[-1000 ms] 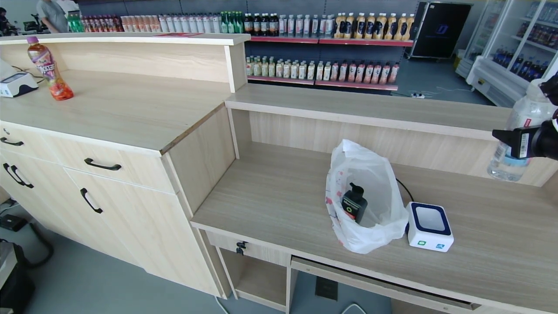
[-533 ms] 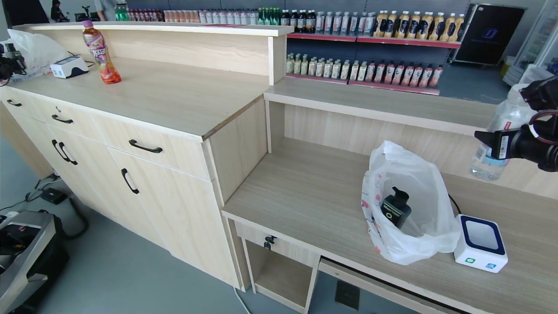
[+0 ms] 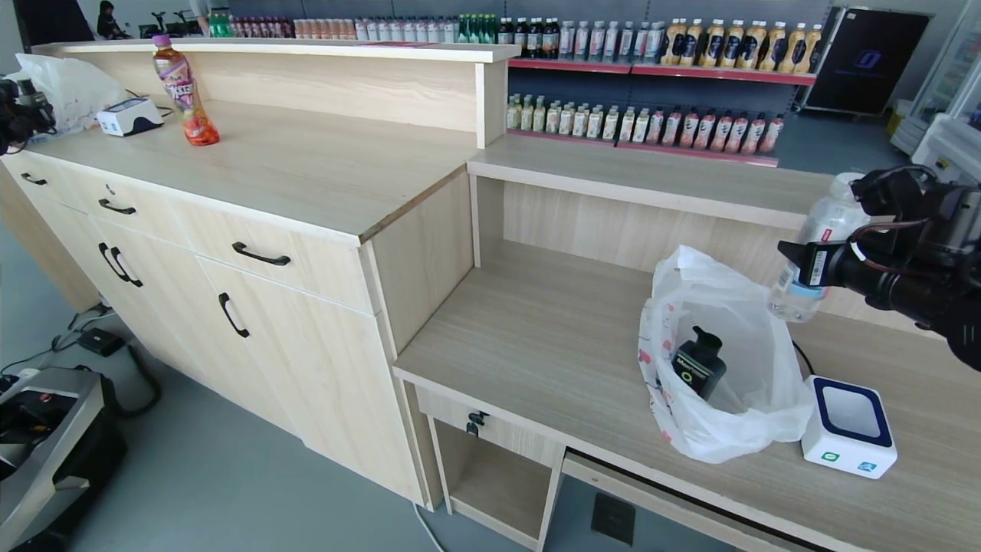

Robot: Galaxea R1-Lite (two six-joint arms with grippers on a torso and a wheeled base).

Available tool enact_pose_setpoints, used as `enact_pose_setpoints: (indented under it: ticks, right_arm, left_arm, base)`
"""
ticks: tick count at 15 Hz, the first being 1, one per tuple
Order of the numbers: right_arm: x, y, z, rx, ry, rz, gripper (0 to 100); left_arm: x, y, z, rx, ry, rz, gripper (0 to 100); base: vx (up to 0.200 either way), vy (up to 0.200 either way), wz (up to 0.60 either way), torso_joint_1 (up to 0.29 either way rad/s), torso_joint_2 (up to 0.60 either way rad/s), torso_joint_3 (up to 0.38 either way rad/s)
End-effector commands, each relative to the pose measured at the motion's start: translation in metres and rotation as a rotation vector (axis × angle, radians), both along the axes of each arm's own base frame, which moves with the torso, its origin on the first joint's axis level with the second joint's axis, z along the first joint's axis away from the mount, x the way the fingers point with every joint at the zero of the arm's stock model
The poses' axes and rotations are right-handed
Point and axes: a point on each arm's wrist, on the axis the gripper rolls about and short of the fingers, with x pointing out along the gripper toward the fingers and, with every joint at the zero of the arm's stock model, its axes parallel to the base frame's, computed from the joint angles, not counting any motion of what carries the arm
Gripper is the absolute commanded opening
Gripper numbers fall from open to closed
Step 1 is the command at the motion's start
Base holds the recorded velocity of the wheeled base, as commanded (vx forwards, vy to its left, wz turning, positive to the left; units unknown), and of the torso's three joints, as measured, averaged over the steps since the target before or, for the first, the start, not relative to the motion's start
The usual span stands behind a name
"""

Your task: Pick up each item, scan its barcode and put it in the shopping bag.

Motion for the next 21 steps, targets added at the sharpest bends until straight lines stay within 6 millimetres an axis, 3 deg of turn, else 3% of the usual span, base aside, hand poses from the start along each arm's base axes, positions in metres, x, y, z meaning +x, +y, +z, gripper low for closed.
enact_pose_setpoints:
  ticks: [1,5,21]
  right_arm:
    - [0.015,0.008,-0.022,0.006,0.05,0.027,0]
    - [0.032,0.017,-0.045,0.006,0.036,0.058,0]
    - [0.056,0.01,-0.108,0.011,0.114,0.074,0]
  left_arm:
    - [0.0,0.0,0.0,0.0,0.0,0.001,100]
    - [0.0,0.0,0.0,0.0,0.0,0.001,100]
    - [0.0,0.0,0.0,0.0,0.0,0.001,100]
  base:
    - [0.0,0.0,0.0,0.0,0.0,0.0]
    - [0.0,0.0,0.0,0.0,0.0,0.0]
    - [0.0,0.0,0.0,0.0,0.0,0.0]
